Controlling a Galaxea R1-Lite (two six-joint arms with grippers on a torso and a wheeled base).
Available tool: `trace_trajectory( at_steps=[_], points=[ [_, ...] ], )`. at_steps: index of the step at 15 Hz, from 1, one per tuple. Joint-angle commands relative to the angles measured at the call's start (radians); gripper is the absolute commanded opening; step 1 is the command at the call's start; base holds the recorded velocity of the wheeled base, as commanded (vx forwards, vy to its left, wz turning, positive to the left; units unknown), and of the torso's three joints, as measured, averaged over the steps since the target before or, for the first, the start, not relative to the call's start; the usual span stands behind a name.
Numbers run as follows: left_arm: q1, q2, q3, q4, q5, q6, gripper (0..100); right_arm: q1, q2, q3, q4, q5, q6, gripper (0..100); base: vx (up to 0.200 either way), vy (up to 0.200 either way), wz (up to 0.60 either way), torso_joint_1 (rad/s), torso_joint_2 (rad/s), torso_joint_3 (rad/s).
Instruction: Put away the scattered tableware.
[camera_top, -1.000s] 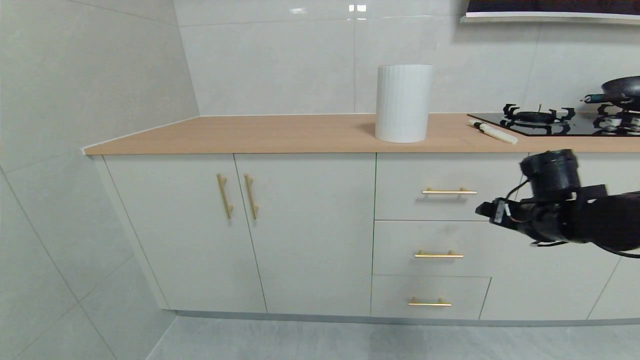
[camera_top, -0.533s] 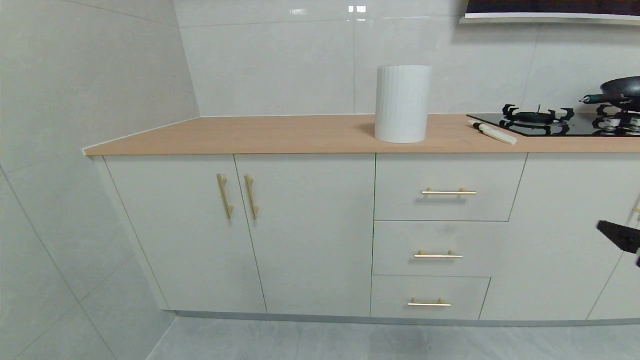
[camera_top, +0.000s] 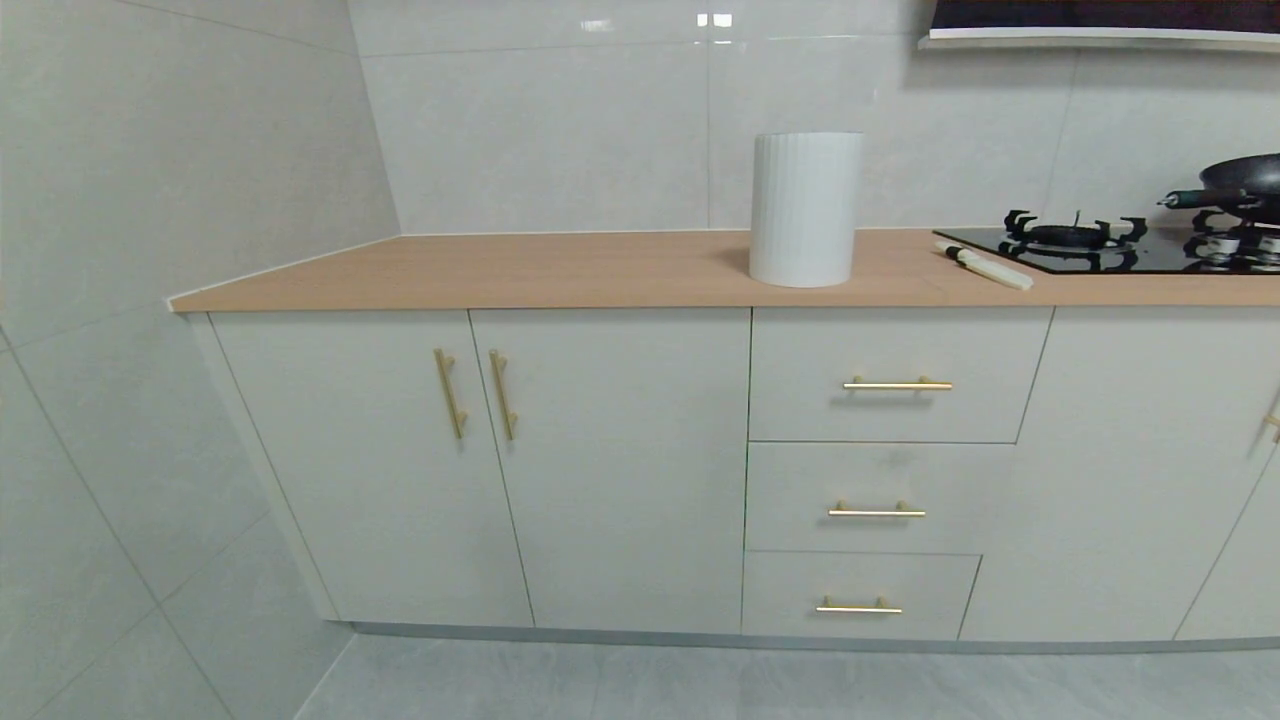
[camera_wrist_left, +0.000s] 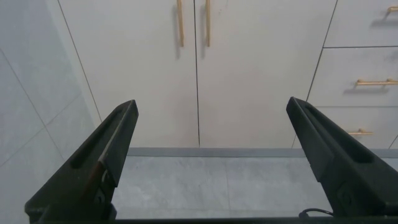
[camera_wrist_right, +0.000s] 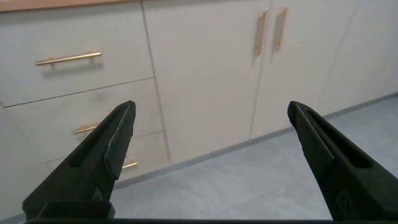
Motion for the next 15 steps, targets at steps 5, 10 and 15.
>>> trace_trajectory(
  at_steps=[5,10,15],
  points=[
    [0.001,0.000,0.000,0.000,0.000,0.000,100,-0.029,-0.279,0.084,0.051,0.016,-0.038,100,0.000,0.000,0.00,0.000,0.00,0.000],
    [0.001,0.000,0.000,0.000,0.000,0.000,100,-0.029,-0.279,0.331,-0.172,0.361,0.025,100,0.000,0.000,0.00,0.000,0.00,0.000],
    [0.001,0.000,0.000,0.000,0.002,0.000,100,-0.029,-0.278,0.329,-0.044,0.430,0.030,100,0.000,0.000,0.00,0.000,0.00,0.000]
  ],
)
